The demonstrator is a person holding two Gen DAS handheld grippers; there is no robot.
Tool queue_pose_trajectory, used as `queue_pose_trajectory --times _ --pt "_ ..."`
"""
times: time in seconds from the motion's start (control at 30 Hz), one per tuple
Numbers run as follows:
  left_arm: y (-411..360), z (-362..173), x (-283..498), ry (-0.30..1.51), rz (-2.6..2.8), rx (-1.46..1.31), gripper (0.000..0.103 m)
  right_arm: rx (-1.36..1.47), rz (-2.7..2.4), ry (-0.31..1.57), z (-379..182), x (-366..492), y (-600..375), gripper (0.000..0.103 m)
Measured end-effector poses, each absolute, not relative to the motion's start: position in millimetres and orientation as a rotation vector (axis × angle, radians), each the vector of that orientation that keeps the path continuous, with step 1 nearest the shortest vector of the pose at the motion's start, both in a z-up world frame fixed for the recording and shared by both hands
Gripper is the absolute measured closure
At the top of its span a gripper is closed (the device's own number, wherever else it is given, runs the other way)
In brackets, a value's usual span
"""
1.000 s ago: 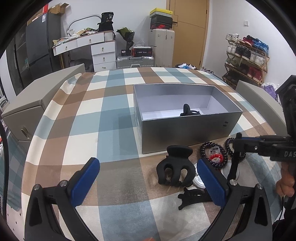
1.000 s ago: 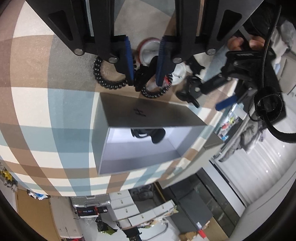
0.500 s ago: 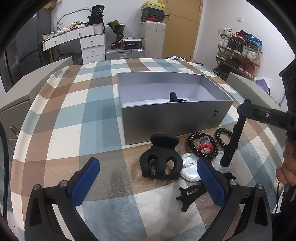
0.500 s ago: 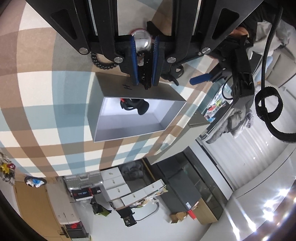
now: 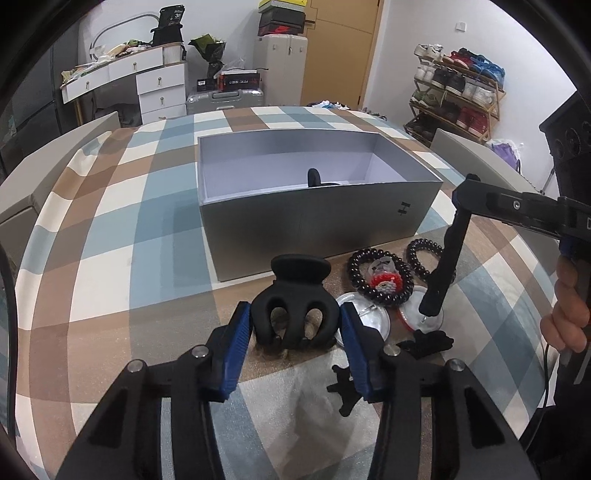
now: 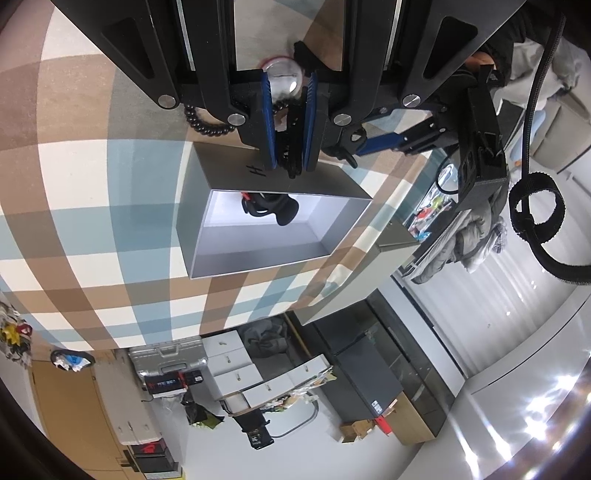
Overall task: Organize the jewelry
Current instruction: 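Grasp the larger black claw clip with the left tool while the right tool lifts its clip, then lower both held clips into the gray box and open both tools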
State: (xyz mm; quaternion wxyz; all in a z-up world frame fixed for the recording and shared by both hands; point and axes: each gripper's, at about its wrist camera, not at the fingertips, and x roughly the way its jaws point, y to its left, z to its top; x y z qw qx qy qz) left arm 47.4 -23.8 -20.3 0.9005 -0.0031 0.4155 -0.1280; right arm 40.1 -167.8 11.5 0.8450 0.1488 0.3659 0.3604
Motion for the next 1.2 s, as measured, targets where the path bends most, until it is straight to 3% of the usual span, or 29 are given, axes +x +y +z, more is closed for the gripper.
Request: queue_pose_trajectory --times 1.2 --pt "-7 22 63 0.58 -0.233 -0.105 0.061 0.478 0.574 0.526 43 50 -193 0.089"
